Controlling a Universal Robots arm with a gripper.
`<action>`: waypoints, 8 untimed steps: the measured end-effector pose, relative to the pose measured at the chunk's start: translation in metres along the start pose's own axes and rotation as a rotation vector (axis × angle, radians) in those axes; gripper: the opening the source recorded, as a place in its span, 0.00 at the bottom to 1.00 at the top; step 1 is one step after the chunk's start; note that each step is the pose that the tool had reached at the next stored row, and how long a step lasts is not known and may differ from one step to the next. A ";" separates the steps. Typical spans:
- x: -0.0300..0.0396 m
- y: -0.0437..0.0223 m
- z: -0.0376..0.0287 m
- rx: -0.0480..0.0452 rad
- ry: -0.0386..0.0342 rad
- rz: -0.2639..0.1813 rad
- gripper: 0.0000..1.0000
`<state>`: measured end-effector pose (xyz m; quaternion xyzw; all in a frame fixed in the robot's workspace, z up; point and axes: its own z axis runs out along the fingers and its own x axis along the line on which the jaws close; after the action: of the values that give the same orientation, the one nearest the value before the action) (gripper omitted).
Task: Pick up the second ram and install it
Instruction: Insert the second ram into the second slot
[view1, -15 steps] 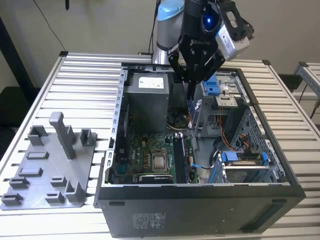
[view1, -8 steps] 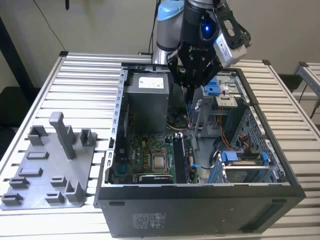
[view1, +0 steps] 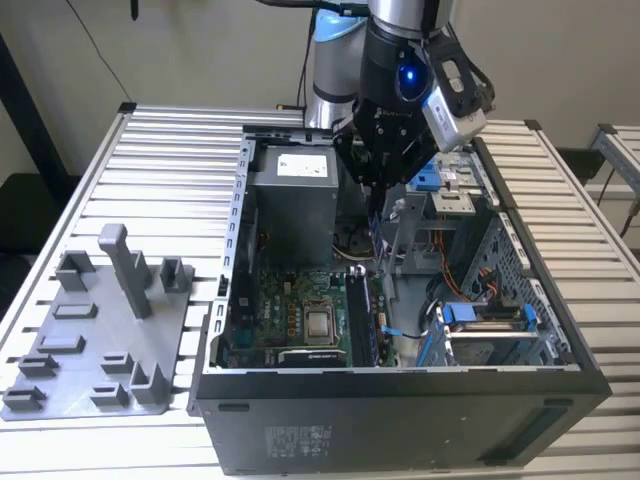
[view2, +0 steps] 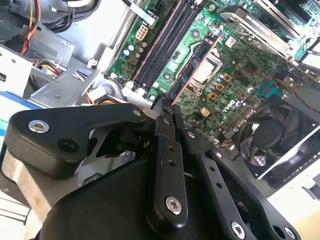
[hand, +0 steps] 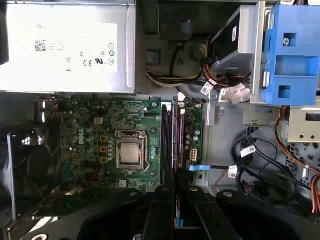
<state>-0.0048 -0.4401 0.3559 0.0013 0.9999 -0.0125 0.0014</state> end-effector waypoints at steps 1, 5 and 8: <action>0.0000 0.0000 0.0018 0.0000 0.0003 0.000 0.14; 0.0000 0.0002 0.0091 0.0001 0.0010 0.000 0.14; 0.0000 -0.0003 0.0145 0.0001 0.0016 0.000 0.14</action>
<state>-0.0047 -0.4407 0.3415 0.0013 0.9999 -0.0126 0.0006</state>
